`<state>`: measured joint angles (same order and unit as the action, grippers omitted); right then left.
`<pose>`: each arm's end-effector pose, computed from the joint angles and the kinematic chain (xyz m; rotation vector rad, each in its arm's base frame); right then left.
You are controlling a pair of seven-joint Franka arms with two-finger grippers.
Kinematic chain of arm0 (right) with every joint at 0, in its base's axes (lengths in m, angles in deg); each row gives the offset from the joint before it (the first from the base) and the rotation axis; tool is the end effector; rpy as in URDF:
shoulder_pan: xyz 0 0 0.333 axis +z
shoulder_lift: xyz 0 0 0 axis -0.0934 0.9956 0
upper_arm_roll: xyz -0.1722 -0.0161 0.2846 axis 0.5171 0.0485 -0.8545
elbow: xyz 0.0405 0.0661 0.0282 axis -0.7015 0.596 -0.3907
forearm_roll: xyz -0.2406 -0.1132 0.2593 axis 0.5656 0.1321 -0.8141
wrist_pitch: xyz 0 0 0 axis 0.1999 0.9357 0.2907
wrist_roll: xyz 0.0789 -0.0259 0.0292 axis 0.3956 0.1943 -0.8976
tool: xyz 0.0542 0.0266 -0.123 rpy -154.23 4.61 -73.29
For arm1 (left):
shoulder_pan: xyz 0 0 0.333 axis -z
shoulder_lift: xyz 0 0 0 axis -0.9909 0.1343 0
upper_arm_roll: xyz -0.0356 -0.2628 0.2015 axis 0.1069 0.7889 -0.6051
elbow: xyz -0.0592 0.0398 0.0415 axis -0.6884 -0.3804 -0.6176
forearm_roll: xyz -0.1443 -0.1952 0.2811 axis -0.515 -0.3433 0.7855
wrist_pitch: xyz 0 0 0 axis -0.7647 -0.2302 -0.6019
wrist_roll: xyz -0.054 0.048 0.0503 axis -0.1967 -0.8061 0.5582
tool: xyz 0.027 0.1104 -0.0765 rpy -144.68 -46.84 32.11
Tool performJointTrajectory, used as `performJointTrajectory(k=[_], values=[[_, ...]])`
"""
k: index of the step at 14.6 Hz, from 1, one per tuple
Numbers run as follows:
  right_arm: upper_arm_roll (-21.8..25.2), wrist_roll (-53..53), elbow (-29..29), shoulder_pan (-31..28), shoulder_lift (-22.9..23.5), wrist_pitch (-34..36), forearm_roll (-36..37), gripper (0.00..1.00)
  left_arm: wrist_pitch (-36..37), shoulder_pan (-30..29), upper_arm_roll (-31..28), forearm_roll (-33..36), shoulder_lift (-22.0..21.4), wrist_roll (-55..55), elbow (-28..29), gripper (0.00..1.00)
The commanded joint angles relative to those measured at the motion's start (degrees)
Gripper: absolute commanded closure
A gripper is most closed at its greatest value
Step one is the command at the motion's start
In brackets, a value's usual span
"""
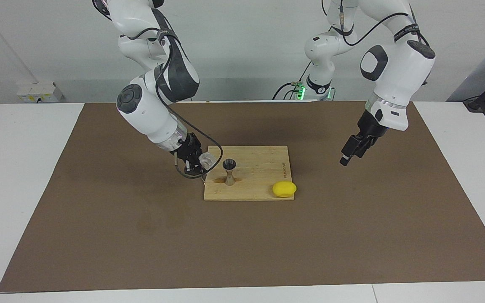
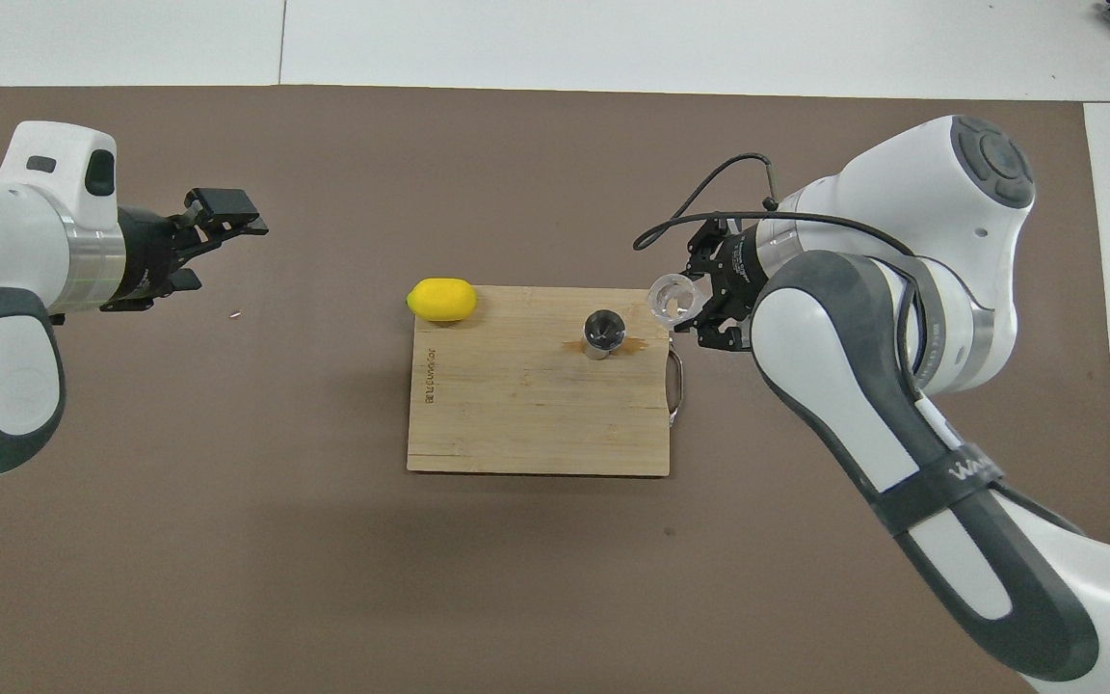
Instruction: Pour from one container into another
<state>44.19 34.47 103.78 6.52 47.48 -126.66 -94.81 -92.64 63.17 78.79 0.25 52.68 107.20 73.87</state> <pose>0.5961 0.2064 0.4304 -2.0873 1.9779 0.4346 0.5671 -0.0971 0.5126 2.7954 0.6993 0.3384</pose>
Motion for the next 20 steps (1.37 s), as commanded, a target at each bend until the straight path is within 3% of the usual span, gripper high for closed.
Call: performJointTrajectory(k=[1, 6, 8, 11, 17, 18, 20], values=[[0.03, 2.26, -1.19, 1.13, 0.77, -1.67, 3.07, 1.0, 6.07, -1.71, -0.67, 3.22, -2.55, -3.99, -1.02, 0.0], [0.03, 2.7, -0.57, 2.79, 0.95, -3.61, 5.87, 1.0, 23.65, -1.8, -6.29, 4.79, -4.13, -29.64, -6.3, 0.0], [-0.06, 2.88, -0.31, 3.24, 0.95, -4.31, 7.99, 1.0, 30.49, -1.71, -6.48, 9.36, -4.49, -33.28, -10.05, 0.0], [-0.06, 2.96, -0.13, 4.3, 0.86, -4.4, 10.01, 1.0, 39.65, -1.28, -6.56, 9.9, -2.13, -33.29, -18.58, 0.0], [-0.06, 2.96, -0.13, 7.02, 0.86, -4.84, 15.81, 1.0, 39.05, -1.37, -6.65, 9.72, -2.55, -32.94, -17.46, 0.0], [-0.06, 2.96, -0.13, 7.11, 0.86, -4.84, 16.78, 1.0, 39.67, 0.29, -7.61, 9.72, -2.38, -32.85, -17.81, 0.0], [-0.06, 2.96, -0.13, 8.51, 0.86, -4.76, 18.8, 1.0, 40.55, 8.87, -16.28, 9.55, -2.64, -32.85, -17.99, 0.0]])
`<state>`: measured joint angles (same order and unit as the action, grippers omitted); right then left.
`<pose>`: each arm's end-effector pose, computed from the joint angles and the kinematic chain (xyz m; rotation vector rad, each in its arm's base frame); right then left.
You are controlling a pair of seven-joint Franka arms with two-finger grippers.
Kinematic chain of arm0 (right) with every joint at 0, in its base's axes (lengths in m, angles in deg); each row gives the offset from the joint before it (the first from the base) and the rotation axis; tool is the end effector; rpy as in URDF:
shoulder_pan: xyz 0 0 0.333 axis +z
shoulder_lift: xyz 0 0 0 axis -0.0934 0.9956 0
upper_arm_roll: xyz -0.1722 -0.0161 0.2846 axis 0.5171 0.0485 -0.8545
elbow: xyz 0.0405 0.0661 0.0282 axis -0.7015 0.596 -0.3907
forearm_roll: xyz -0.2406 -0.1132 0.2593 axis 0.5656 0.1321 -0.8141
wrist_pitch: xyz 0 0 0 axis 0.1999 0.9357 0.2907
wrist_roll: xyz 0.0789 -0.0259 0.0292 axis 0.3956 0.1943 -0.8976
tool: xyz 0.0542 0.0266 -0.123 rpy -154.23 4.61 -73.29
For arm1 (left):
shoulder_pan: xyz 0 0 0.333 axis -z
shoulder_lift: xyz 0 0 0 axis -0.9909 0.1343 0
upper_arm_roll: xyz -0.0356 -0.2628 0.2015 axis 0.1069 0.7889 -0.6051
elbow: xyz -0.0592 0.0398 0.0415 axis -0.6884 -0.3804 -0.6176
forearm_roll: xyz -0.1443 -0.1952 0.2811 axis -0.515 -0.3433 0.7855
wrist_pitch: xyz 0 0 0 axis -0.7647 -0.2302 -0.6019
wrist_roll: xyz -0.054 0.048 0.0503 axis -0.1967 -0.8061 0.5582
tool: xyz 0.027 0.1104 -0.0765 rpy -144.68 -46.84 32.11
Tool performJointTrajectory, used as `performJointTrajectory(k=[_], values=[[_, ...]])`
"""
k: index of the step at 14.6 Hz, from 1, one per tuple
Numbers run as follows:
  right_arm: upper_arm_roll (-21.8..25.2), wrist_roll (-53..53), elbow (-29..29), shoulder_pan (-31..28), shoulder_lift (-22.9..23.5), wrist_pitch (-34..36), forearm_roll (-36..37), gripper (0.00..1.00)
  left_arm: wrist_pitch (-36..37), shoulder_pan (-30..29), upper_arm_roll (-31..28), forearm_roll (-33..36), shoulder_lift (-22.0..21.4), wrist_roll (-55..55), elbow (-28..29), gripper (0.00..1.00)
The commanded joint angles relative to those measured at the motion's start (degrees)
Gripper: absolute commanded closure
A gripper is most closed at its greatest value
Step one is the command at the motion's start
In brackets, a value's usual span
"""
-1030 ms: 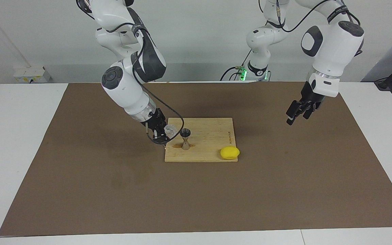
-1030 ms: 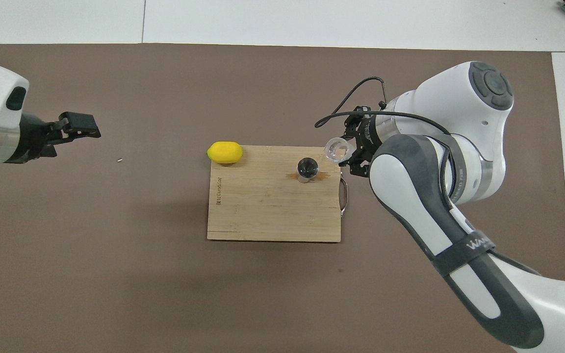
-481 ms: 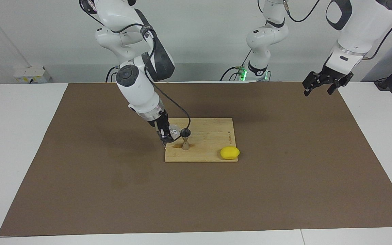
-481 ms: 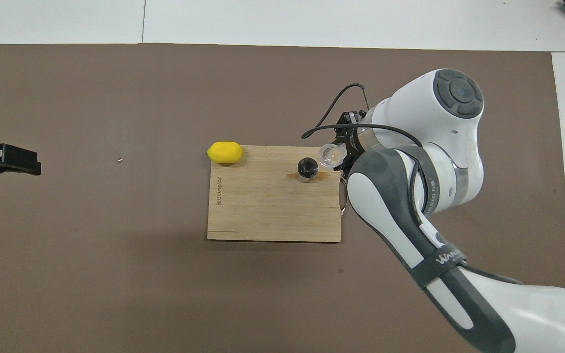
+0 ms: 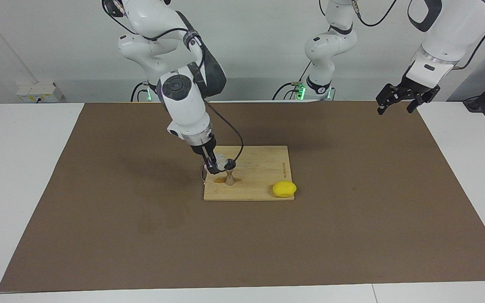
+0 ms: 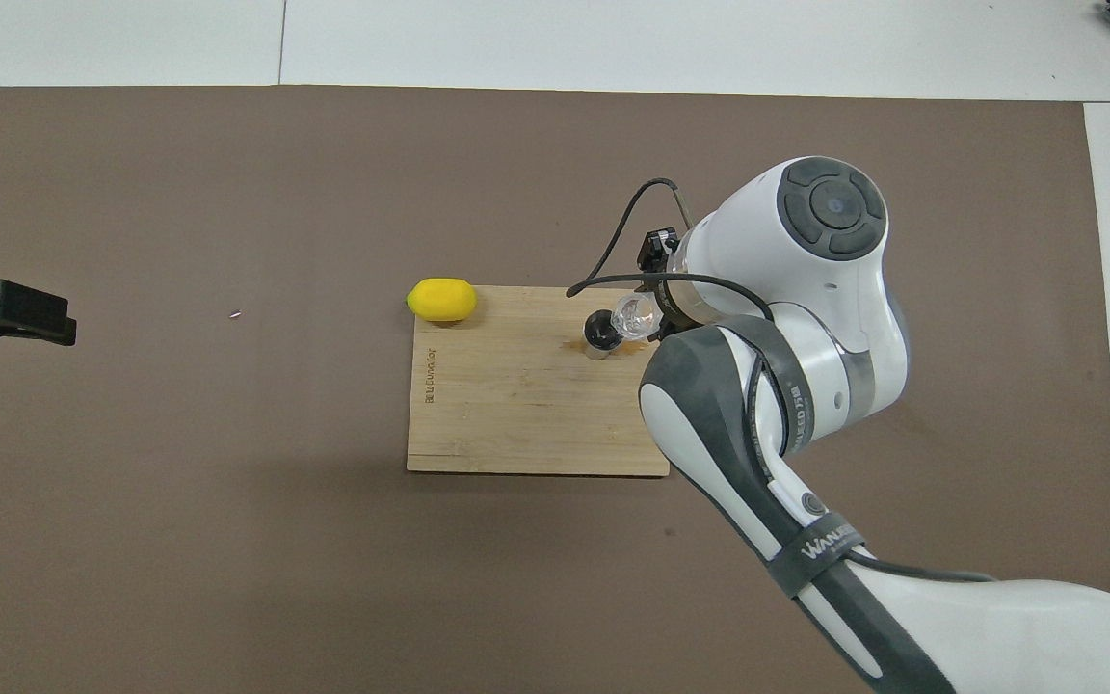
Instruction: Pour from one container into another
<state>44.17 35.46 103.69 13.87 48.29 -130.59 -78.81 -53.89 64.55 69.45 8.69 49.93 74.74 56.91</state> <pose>0.5821 0.2620 0.4226 -2.4020 1.8122 0.1010 0.5137 -0.0143 0.6062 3.1392 -0.0287 -0.0497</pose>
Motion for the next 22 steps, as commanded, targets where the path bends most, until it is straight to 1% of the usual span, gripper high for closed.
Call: performJointTrajectory(k=[1, 2, 3, 4, 7, 10, 12, 13, 14, 16, 19, 22], values=[[-0.04, 1.97, 0.05, 1.16, 0.05, -0.91, 3.24, 1.0, 2.23, 12.67, -11.85, 1.1, 0.11, -0.38, -1.29, 0.0], [-0.04, 1.89, -0.04, 1.25, 0.05, -0.83, 3.86, 1.0, 2.67, 17.16, -16.51, 0.93, 0.02, -0.55, -1.38, 0.0], [-0.04, 1.88, -0.04, 1.34, 0.05, -0.82, 4.82, 1.0, 2.94, 20.08, -19.08, 0.75, -0.06, -0.64, -1.38, 0.0], [-0.04, 1.88, -0.04, 1.34, 0.05, -0.82, 5.27, 1.0, 3.11, 20.37, -19.11, 0.75, -0.33, -0.73, -1.38, 0.0], [-0.04, 1.88, -0.12, 1.42, 0.05, -0.82, 7.2, 1.0, 3.55, 18.53, -18.31, 0.75, -2.69, -1.17, 0.46, 0.0], [-0.13, 1.71, -0.12, 2.21, -0.03, -0.82, 9.48, 1.0, 3.64, 18.17, -18.05, 0.83, -2.53, -1.7, 0.21, 0.0], [-0.13, 1.45, -0.12, 3.18, -0.03, -0.82, 10.8, 1.0, 5.74, 16.78, -15.69, 1.1, -1.91, -1.52, -1.46, 0.0], [-0.13, 1.36, -0.12, 3.27, -0.03, -0.91, 10.89, 1.0, 8.54, 16.42, -15.5, 1.27, -1.3, -1.61, -3.55, 0.0], [-0.13, 1.36, -0.12, 3.36, -0.03, -0.91, 11.07, 1.0, 9.17, 16.33, -15.5, 0.75, -0.43, -1.61, -5.05, 0.0], [-0.13, 1.36, -0.3, 3.45, -0.03, -0.91, 11.25, 1.0, 7.26, 16.24, -15.5, 0.57, -0.85, -1.52, -3.94, 0.0], [-0.13, 1.27, -0.56, 3.53, 0.05, -0.91, 11.25, 1.0, 6.81, 16.24, -15.5, 0.48, -0.94, -1.52, -3.75, 0.0], [-0.13, 1.18, -0.48, 3.62, 0.05, -0.91, 11.51, 1.0, 6.81, 16.24, -15.76, -1.01, -1.03, -1.26, -4.1, 0.0]])
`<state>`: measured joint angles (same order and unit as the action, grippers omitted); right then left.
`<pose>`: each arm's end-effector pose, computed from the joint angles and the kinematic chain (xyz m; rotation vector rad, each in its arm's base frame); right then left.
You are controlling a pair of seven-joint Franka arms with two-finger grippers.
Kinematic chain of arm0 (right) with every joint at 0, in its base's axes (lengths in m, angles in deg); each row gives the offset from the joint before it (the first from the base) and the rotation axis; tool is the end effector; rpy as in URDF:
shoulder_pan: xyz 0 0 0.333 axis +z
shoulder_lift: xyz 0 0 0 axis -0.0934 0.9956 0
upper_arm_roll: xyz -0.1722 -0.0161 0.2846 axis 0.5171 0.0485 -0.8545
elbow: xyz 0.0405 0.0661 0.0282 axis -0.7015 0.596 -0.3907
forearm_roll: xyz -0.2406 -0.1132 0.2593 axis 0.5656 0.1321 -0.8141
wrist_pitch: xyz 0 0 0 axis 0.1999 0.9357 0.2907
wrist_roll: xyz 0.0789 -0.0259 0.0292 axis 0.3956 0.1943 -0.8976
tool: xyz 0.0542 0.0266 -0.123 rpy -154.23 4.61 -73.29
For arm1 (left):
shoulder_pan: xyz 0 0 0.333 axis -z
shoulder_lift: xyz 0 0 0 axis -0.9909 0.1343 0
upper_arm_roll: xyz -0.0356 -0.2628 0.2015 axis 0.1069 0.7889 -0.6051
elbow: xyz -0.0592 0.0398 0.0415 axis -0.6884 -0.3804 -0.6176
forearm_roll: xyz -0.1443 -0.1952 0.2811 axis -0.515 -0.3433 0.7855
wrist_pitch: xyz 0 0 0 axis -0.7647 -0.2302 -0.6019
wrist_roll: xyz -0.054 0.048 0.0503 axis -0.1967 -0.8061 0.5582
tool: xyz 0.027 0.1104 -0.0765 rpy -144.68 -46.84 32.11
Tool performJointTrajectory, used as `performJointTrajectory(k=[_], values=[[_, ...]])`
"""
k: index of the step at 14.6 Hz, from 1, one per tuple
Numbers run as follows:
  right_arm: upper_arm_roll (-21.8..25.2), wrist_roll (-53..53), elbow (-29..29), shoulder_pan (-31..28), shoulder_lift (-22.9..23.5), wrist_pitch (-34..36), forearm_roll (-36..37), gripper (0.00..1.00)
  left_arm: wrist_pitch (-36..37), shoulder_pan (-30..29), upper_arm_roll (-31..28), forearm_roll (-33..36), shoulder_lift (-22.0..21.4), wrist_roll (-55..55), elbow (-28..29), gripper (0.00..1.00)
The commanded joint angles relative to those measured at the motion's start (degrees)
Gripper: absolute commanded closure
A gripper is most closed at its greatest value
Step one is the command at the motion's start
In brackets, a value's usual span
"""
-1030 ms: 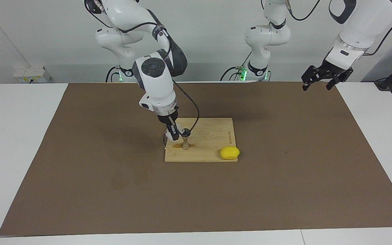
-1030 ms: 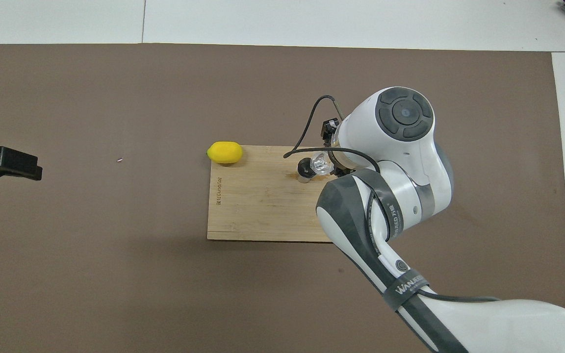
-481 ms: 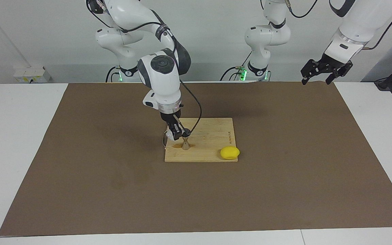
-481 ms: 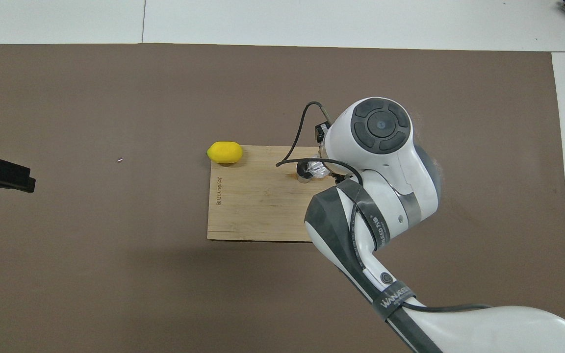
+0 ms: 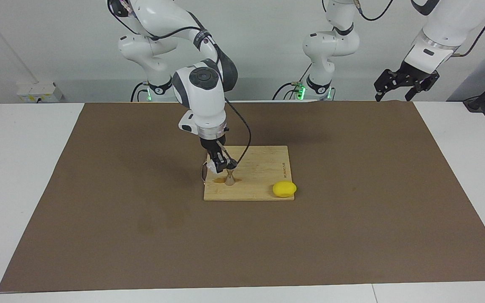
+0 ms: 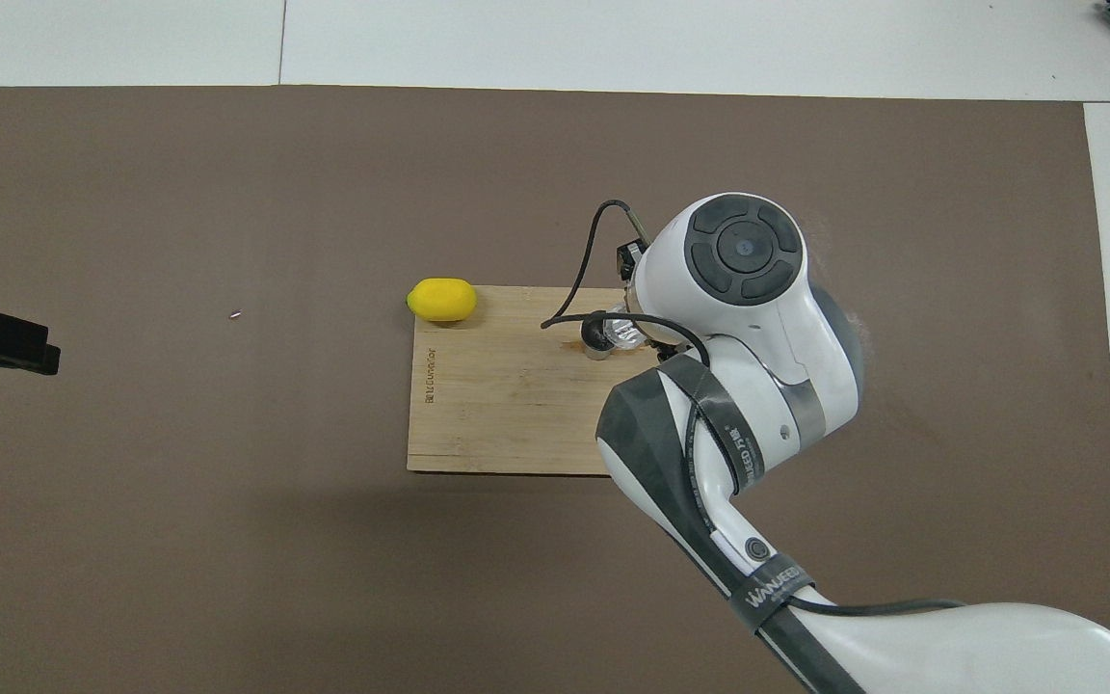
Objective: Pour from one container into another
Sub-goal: 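Hold the tilted glass over the cup, then turn it upright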
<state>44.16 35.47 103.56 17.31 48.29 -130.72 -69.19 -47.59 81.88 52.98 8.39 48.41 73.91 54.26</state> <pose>0.5717 0.2854 0.4232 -2.5785 1.6831 -0.0964 0.4921 -0.0190 0.6324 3.1191 -0.0785 -0.1037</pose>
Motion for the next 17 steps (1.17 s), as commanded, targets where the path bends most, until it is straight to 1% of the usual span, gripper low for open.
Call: performJointTrajectory(k=[1, 4, 6, 7, 8, 11, 13, 17], values=[[-0.12, 1.17, -0.35, 0.18, 0.05, -0.87, 2.59, 1.0, 0.41, -1.09, 0.61, -0.71, 0.48, -0.52, -1.46, 0.0], [-0.12, 0.65, -0.35, 0.27, 0.05, -0.87, 5.84, 1.0, 0.76, -0.3, 0.44, -0.19, 0.48, -0.79, -1.45, 0.0], [-0.12, 0.3, -0.35, 0.36, 0.05, -1.04, 6.11, 1.0, 0.5, 0.14, 0.35, -0.1, 0.31, -0.79, -0.93, 0.0], [-0.12, 0.03, -0.35, 0.36, -0.03, -1.05, 6.63, 1.0, 0.41, 1.19, -0.09, -0.1, -0.04, -0.79, -0.06, 0.0], [-0.12, -0.06, -0.35, 0.45, -0.03, -1.05, 7.25, 1.0, 0.24, 3.11, -2.18, -0.1, -0.65, -0.7, 0.56, 0.0], [-0.12, -0.5, -0.26, 1.33, -0.03, -1.31, 9.09, 1.0, 0.24, 2.87, -2.56, -0.1, -0.66, -0.79, 0.65, 0.0], [-0.12, -0.5, -0.09, 1.5, -0.12, -1.66, 9.1, 1.0, 0.15, 1.12, -1.77, -0.1, -1.01, -0.96, 1.44, 0.0], [-0.12, -1.64, -0.17, 1.5, -0.12, -1.66, 10.42, 1.0, 0.15, 1.11, -1.68, -0.1, -0.92, -0.43, 1.36, 0.0]])
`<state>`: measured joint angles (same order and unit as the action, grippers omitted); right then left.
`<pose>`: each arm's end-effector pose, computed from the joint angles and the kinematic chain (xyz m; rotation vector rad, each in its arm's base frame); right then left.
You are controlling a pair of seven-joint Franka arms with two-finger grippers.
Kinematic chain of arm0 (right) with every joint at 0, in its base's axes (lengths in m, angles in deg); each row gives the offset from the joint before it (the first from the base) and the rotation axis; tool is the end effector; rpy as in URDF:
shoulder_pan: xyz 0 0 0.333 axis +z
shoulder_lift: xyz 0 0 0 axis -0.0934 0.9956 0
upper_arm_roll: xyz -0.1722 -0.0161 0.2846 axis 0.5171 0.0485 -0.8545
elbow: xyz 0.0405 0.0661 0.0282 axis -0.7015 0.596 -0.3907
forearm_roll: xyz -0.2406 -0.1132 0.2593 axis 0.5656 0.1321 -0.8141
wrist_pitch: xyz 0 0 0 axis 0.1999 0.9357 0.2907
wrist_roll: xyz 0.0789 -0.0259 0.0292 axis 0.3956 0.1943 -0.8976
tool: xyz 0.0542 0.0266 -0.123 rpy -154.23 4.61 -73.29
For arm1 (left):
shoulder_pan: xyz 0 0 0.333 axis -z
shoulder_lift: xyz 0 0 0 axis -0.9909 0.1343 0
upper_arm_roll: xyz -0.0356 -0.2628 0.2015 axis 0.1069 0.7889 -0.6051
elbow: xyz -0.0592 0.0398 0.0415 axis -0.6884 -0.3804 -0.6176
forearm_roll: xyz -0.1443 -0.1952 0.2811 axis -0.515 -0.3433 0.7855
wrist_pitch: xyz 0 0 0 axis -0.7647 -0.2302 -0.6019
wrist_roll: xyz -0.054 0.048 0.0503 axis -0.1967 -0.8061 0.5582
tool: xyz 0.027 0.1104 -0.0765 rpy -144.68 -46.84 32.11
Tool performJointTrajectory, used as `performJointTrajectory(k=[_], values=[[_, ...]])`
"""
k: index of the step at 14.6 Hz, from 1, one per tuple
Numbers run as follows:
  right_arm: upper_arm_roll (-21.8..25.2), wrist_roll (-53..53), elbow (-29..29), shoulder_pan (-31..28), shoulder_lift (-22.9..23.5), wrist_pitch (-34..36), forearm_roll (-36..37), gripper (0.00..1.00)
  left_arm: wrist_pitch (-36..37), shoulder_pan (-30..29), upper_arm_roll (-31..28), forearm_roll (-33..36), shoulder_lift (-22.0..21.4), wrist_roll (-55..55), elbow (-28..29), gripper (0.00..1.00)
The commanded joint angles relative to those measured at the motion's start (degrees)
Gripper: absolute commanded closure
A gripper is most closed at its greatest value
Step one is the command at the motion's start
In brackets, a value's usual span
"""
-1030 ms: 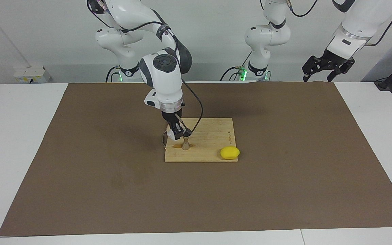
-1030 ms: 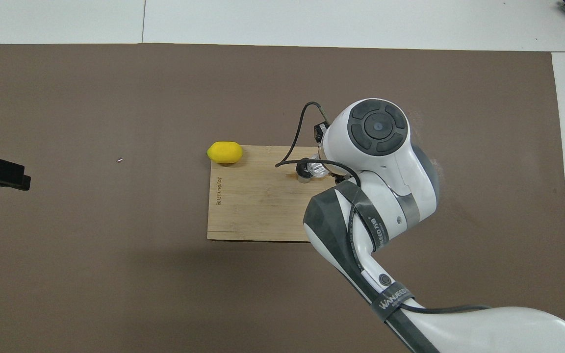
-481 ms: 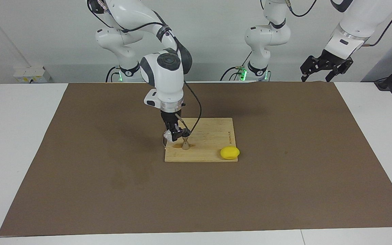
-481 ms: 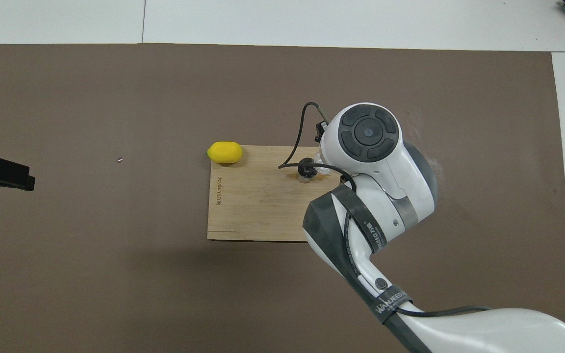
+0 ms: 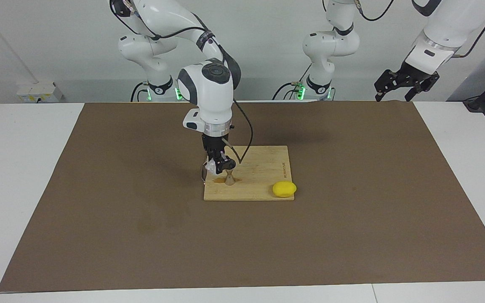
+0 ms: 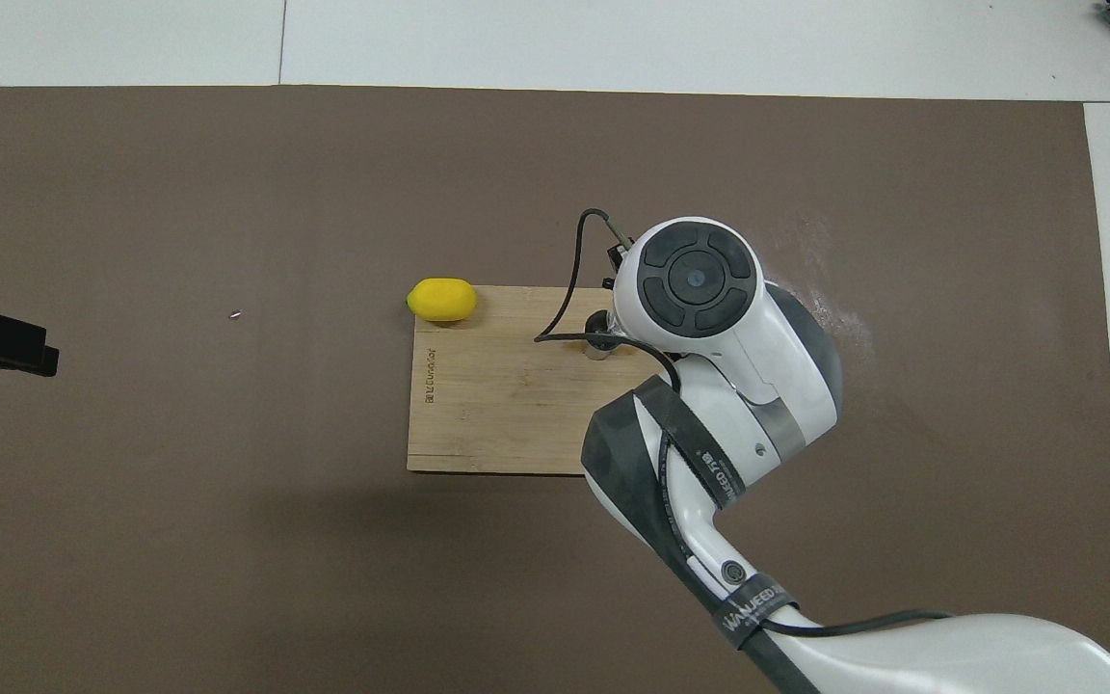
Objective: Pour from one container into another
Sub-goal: 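Hold the tilted glass over the cup, then turn it upright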
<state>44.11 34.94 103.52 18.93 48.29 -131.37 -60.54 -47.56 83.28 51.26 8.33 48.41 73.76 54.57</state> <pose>0.5704 0.2931 0.4257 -2.7003 1.5621 -0.2903 0.4919 -0.0157 0.6300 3.1153 -0.0740 -0.1126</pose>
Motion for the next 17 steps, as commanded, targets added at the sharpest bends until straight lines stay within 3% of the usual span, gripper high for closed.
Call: performJointTrajectory(k=[1, 17], values=[[-0.07, -0.94, -0.22, -0.12, -0.12, -1.01, 1.5, 1.0, 0.13, -0.21, 0.04, -0.12, -0.92, -0.37, 1.04, 0.0], [-0.25, -1.89, -0.4, -4.68, 0.14, 0.04, -17.73, 1.0, 0.74, 0.23, -0.13, -0.12, -1.01, -0.19, 1.13, 0.0]])
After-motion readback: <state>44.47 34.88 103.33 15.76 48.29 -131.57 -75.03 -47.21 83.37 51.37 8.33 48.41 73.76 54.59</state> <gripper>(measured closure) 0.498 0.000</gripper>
